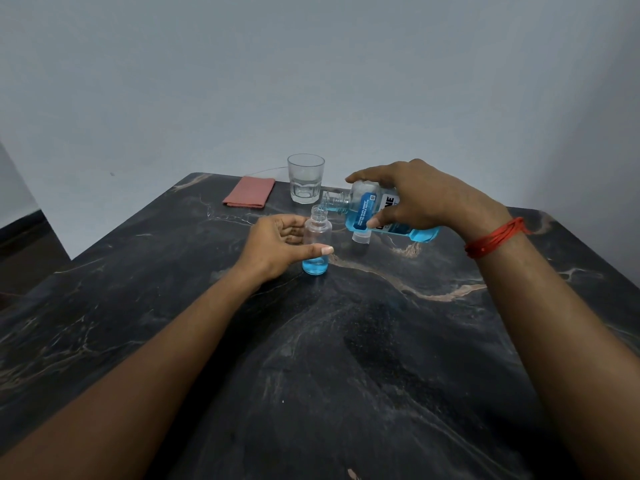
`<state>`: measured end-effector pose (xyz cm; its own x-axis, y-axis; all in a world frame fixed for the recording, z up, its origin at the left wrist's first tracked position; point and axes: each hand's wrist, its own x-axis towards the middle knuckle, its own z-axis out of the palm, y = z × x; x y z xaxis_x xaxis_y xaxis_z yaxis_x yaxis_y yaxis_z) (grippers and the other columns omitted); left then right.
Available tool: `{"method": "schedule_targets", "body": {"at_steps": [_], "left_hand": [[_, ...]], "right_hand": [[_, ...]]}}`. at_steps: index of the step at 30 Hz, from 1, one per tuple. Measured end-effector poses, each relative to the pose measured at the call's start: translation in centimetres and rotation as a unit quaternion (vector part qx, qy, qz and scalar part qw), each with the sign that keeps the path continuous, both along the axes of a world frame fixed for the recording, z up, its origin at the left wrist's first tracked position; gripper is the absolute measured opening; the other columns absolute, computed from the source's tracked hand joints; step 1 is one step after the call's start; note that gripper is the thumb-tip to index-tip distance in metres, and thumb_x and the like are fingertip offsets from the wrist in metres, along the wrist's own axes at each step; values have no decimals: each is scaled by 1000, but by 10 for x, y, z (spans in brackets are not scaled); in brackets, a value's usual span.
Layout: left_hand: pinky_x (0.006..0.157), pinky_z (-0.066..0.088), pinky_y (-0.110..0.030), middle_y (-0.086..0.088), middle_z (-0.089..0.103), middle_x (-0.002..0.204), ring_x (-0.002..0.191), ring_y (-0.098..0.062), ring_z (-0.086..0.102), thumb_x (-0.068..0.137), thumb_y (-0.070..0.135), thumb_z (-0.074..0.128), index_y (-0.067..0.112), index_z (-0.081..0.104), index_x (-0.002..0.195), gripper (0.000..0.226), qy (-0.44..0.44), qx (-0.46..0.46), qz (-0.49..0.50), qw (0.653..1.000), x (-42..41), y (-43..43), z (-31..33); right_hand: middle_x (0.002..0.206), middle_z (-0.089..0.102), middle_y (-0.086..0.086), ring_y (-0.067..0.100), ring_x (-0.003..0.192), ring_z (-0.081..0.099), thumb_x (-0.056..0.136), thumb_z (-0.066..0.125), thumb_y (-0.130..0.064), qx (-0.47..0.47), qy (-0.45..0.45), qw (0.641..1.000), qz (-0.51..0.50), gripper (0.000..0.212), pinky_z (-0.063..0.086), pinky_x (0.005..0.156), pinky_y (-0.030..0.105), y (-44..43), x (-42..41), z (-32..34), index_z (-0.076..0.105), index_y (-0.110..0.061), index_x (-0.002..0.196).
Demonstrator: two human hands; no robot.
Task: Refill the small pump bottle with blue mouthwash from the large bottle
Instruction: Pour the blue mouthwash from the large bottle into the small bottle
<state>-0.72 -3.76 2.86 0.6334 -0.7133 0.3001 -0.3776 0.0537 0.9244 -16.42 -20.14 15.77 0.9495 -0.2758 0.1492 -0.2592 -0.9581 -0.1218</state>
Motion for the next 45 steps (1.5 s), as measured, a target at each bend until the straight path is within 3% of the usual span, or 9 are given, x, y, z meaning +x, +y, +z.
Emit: {"method": "schedule_targets", "body": {"at_steps": [18,25,45], "left_hand": [[76,60,-20,7,79,99,91,-6,75,52,35,92,25,73,100,53,1,7,9,1000,1,-1,-1],[73,58,-15,16,79,95,90,-4,75,53,32,93,29,72,96,48,4,1,6,1000,0,-1,0],[71,57,-14,17,78,95,89,-3,75,54,30,93,28,72,97,48,6,1,1,1000,0,-1,0]], "right_hand": [[141,59,-3,21,124,59,80,80,-35,-5,2,1000,-2,79,46,104,42,0,1,0,42,-37,149],[142,59,-4,21,126,57,80,81,-34,-9,5,1000,-3,79,45,108,45,1,0,1,42,-38,149],[140,60,-4,20,122,60,80,81,-35,-15,5,1000,-4,80,48,104,43,2,0,1,41,-38,149]]}}
